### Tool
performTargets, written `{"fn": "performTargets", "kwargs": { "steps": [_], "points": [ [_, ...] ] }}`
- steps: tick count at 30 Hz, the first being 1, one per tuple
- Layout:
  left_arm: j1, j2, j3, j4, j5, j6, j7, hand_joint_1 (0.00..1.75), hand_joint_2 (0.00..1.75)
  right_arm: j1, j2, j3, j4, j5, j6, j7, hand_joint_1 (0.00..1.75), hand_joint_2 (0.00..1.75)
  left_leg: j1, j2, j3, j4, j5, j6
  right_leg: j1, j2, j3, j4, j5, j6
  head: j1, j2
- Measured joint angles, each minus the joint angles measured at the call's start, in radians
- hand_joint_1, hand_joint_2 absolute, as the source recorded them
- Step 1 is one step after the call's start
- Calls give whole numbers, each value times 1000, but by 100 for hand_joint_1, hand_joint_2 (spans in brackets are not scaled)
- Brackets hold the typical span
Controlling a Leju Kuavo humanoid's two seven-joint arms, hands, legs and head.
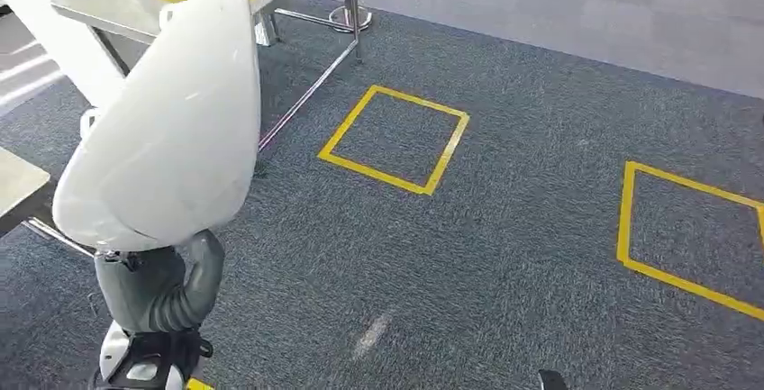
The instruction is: Take the parts from the cabinet and place them on the table.
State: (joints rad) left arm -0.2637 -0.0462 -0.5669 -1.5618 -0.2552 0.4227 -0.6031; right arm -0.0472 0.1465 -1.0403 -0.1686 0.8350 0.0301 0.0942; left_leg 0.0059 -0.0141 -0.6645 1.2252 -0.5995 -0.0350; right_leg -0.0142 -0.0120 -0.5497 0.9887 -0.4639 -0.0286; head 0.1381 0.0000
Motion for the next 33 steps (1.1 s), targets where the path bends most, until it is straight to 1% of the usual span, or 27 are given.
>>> {"fn": "performTargets", "kwargs": {
  "steps": [1,2,3,5,6,7,8,11,12,13,14,15,16,17,18,20,21,22,23,26,27,28,29,30,31,32,33],
  "points": [
    [1,2,0,3,0,0,0,175,175,2,0,0,0,-1,0,-1,0,0,3,2,-34,63,-22,-5,0,-12,-1,0,-1,0,0,0],
    [2,3,0,5,1,0,0,175,175,2,0,0,0,-2,0,-2,0,0,7,4,-49,85,-17,-9,-2,-25,-1,1,-3,2,0,0],
    [2,4,0,7,1,0,0,175,175,2,0,0,0,-3,0,-2,0,0,11,7,-35,55,11,-14,-3,-36,0,2,-5,5,0,0],
    [1,4,0,8,1,-1,0,175,175,1,0,0,0,-3,1,-3,0,0,15,29,41,-91,91,-19,-8,-55,4,9,-12,15,1,0],
    [0,4,0,8,1,-1,0,175,175,0,1,0,0,-3,1,-4,0,0,16,64,88,-178,125,-21,-9,-65,7,16,-18,24,0,0],
    [-4,3,0,8,1,-2,0,175,175,1,-1,0,0,-3,1,-4,0,0,13,96,98,-214,124,-14,0,-71,5,29,-30,34,-2,0],
    [-4,2,0,8,1,-3,0,175,175,1,0,-1,0,-3,0,-4,0,0,14,77,100,-206,127,4,0,-79,7,29,-34,41,3,0],
    [-3,3,0,8,1,-2,0,175,175,-4,0,-1,0,-3,0,-2,0,0,7,44,93,-203,126,27,-8,-109,19,25,-38,61,5,0],
    [-3,2,0,7,1,-3,-1,175,175,-7,1,-1,0,-3,0,-2,0,0,13,33,99,-209,131,35,-15,-83,19,34,-47,69,6,0],
    [-6,2,0,7,1,-3,-3,175,175,-8,2,-1,0,-3,0,-3,0,0,14,25,99,-210,132,39,-16,-31,3,72,-75,72,6,0],
    [-8,-1,0,8,1,-3,-3,175,175,-7,2,-1,0,-3,0,-3,0,0,14,16,98,-210,133,42,-15,-9,-30,136,-110,73,15,0],
    [-8,-2,0,9,1,-3,-3,175,175,-6,2,-1,0,-4,0,-3,0,0,14,9,98,-210,133,44,-13,0,-64,204,-141,74,21,0],
    [-6,-2,0,11,1,-3,-3,175,175,-2,2,-2,0,-5,0,-2,0,0,12,-5,97,-209,131,47,-10,3,-119,306,-175,73,22,0],
    [-5,-2,0,13,1,-3,-3,175,175,0,2,-4,0,-6,0,-2,0,0,10,-18,97,-209,131,47,-8,4,-146,347,-176,71,21,0],
    [-5,-2,0,14,3,-3,-3,175,175,1,2,-6,0,-6,0,-2,0,0,8,-32,97,-209,131,47,-6,5,-151,335,-153,65,22,0],
    [-5,-2,0,16,3,-3,-3,175,175,1,2,-6,0,-6,0,-2,0,0,5,-53,100,-209,131,47,0,12,-105,216,-74,51,24,0],
    [-6,-2,0,15,3,-3,-3,175,175,0,2,-6,0,-6,0,-3,0,0,4,-67,103,-209,131,46,6,37,-46,87,-14,36,27,0],
    [-7,-3,0,15,3,-3,-4,175,175,0,-3,-7,-1,-6,0,-3,0,0,8,-71,102,-209,132,44,9,79,-23,28,-9,26,30,0],
    [-7,-3,0,16,3,-3,-4,175,175,0,0,-7,-1,-6,0,-2,0,0,4,-84,101,-209,130,36,17,69,-21,22,-12,24,30,0],
    [-6,-3,0,16,3,-3,-5,175,175,-5,-1,-8,-1,-6,0,-3,0,0,9,-105,93,-222,136,16,21,47,-16,18,-8,17,33,0],
    [-6,-2,0,14,3,-3,-5,175,175,-5,3,-8,-1,-6,0,-3,0,0,3,-102,100,-218,133,12,6,32,-3,-1,4,14,34,0],
    [-8,-1,0,13,3,-3,-6,175,175,-5,3,-8,-1,-6,1,-3,0,0,-2,-51,90,-192,114,9,6,26,2,-6,4,9,28,0],
    [-10,-1,0,13,3,-3,-6,175,175,-4,3,-8,-1,-5,1,-3,0,0,-1,-21,62,-141,78,7,6,16,2,-6,5,3,22,0],
    [-9,-1,0,13,3,-3,-7,175,175,-3,3,-8,-1,-4,0,-3,0,0,3,-3,19,-54,32,2,6,5,2,-6,3,1,25,0],
    [-7,0,0,13,3,-3,-7,175,175,-1,3,-8,-1,-3,0,-3,0,0,4,1,-21,25,-3,-2,7,-8,1,-6,2,0,23,0],
    [-4,1,0,14,3,-3,-7,175,175,0,3,-8,-1,-1,0,-3,0,0,5,3,-50,79,-16,-7,7,-19,0,-5,0,0,21,0],
    [-2,3,0,14,3,-3,-7,175,175,1,3,-8,-1,1,0,-3,0,0,7,4,-55,86,-6,-9,6,-30,0,-4,-1,2,19,0]
  ]
}}
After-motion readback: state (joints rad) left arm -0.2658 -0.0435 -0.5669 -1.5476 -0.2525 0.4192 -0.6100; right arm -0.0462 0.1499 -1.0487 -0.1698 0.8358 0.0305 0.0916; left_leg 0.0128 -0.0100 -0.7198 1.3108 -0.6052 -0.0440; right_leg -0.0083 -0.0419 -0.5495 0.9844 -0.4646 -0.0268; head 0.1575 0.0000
